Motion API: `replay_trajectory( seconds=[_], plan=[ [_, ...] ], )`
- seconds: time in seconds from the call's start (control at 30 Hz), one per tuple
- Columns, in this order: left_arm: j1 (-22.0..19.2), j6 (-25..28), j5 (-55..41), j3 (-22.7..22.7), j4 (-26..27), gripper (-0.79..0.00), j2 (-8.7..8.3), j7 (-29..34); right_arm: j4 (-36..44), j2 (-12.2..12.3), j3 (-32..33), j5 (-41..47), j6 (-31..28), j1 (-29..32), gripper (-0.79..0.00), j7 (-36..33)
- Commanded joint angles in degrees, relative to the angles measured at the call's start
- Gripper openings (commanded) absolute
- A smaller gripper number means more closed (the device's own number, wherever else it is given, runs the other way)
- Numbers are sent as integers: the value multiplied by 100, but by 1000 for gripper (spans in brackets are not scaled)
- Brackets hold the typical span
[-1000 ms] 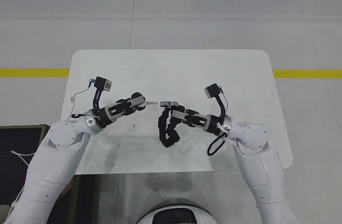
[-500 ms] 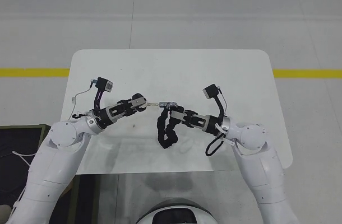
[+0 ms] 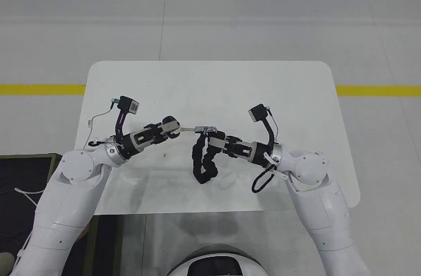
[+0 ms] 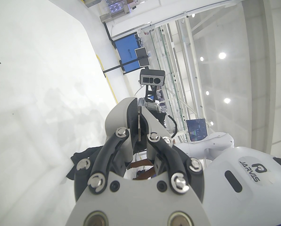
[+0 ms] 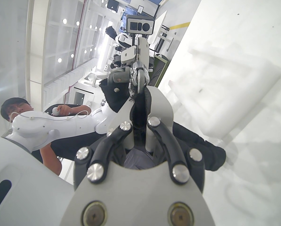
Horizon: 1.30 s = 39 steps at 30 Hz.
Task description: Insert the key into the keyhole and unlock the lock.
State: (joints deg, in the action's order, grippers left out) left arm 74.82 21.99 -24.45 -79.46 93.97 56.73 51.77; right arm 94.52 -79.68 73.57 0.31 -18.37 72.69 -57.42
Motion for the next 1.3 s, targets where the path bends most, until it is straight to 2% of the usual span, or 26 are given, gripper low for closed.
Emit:
replay_trajectory(
  seconds=[0.0,0.57,1.0,1.27],
  plan=[
    [10,-7,14,-5,5,-785,11,3,9,11,-11,7,5,1,-785,12],
    [68,-10,107,18,73,-785,108,57,50,113,-120,104,-46,24,-785,21],
    [100,-41,-144,-4,52,-785,177,195,-139,165,-210,714,-166,-66,-785,-156],
    [125,-7,-82,-9,63,-785,220,160,-158,194,-291,681,-206,-93,-785,-81]
  ],
)
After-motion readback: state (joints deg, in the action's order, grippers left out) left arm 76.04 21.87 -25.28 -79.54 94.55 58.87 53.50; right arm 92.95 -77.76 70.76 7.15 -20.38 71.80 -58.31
